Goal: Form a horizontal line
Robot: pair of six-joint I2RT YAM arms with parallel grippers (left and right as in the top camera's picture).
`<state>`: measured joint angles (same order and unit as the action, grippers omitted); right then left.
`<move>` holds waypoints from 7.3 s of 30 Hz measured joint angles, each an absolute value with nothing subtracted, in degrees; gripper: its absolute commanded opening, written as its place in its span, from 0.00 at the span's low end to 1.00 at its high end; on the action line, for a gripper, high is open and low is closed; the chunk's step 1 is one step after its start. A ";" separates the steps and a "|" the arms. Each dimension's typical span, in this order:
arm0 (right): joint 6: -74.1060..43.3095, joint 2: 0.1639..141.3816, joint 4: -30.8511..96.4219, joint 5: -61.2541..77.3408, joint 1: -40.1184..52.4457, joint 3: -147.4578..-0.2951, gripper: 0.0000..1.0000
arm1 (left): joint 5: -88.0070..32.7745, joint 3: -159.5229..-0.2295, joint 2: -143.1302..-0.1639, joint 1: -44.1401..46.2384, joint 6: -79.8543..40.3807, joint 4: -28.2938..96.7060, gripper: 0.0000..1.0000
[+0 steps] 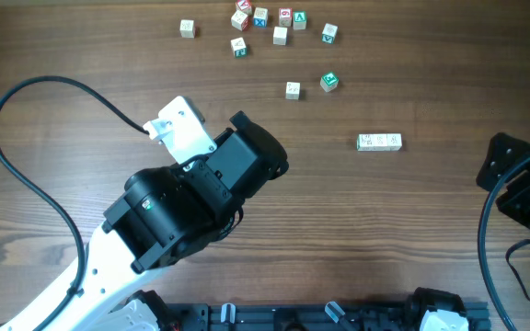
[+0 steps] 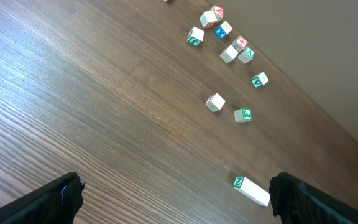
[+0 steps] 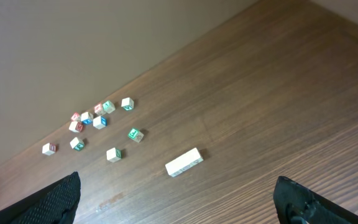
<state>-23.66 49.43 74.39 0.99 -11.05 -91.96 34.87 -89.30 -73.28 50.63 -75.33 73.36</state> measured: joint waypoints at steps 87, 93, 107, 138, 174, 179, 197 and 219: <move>-17.93 0.93 -0.86 15.14 -4.25 -0.36 1.00 | 36.29 -89.23 -74.74 50.54 -75.31 76.97 1.00; -17.93 0.93 -0.86 15.14 -4.25 -0.34 1.00 | 36.95 -89.17 -81.25 46.81 -74.15 74.81 1.00; -17.93 0.93 -0.86 15.14 -4.25 -0.34 1.00 | 33.36 -88.07 -70.04 38.63 -57.54 59.66 1.00; -17.93 0.95 -0.86 14.92 -4.25 -0.36 1.00 | -5.02 -12.93 -8.73 -7.84 -33.04 4.10 1.00; -17.93 0.95 -0.86 14.92 -4.25 -0.36 1.00 | -5.26 -0.60 -0.73 -8.29 -18.04 3.81 1.00; -17.96 0.95 -0.84 14.92 -4.25 -0.36 1.00 | -5.26 -0.60 -0.73 -8.29 -18.04 3.81 1.00; -13.19 0.95 -0.84 14.11 -3.51 -0.36 1.00 | -5.26 -0.60 -0.73 -8.29 -18.02 3.81 1.00; -4.16 0.95 -0.82 13.85 -3.51 -0.36 1.00 | -5.26 -0.60 -0.73 -8.29 -18.02 3.79 1.00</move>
